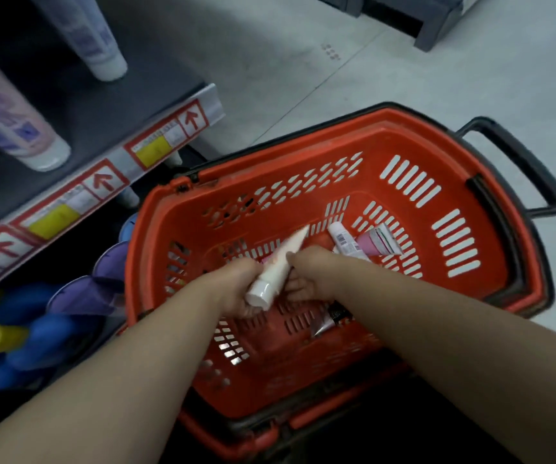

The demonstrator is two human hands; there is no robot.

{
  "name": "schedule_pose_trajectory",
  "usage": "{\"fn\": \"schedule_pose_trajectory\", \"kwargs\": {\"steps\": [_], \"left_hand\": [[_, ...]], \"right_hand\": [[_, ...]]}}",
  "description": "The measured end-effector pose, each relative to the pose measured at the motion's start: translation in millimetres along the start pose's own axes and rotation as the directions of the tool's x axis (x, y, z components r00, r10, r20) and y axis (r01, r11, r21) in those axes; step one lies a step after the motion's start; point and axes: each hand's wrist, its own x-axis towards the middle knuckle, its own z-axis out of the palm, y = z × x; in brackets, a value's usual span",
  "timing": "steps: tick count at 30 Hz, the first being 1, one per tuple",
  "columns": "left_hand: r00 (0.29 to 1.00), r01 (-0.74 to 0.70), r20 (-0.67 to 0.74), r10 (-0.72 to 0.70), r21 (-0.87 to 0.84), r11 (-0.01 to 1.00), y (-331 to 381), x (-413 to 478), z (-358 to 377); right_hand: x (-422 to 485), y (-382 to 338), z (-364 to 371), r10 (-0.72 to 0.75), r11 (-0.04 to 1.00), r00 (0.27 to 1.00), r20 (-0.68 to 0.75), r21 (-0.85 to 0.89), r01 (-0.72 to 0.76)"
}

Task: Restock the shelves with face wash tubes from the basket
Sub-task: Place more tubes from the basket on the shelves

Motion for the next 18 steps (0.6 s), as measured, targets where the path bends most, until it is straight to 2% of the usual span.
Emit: {"fn": "schedule_pose_trajectory", "kwargs": {"steps": [2,6,9,14,18], "left_hand": [[0.995,-0.092,0.026,0.092,-0.005,0.996,-4.4,-14.3,-7.0],[0.940,-0.339,0.014,0.340,-0.063,0.939,-15.8,-60.5,-16.2],[0.859,-0.506,-0.001,0.512,-0.151,0.849,-23.1,-102.4,-21.9],[0.728,-0.663,0.074,0.682,-0.176,0.727,-37.4,-168.1,-34.8],[0.661,-0.728,0.027,0.750,-0.220,0.650,-51.6,-211.1,-42.7]], "right_hand": [[-13.5,-2.6,8.6,-0.098,0.982,0.995,-0.010,0.158,0.098],[-58.7,-1.5,24.9,-0.336,0.931,0.942,0.018,0.157,0.329],[-96.4,0.1,38.3,-0.487,0.871,0.871,0.069,0.107,0.479],[-153.7,7.6,72.7,-0.659,0.745,0.752,0.029,0.169,0.646],[-190.2,14.8,90.7,-0.743,0.661,0.669,0.016,0.176,0.729]]}}
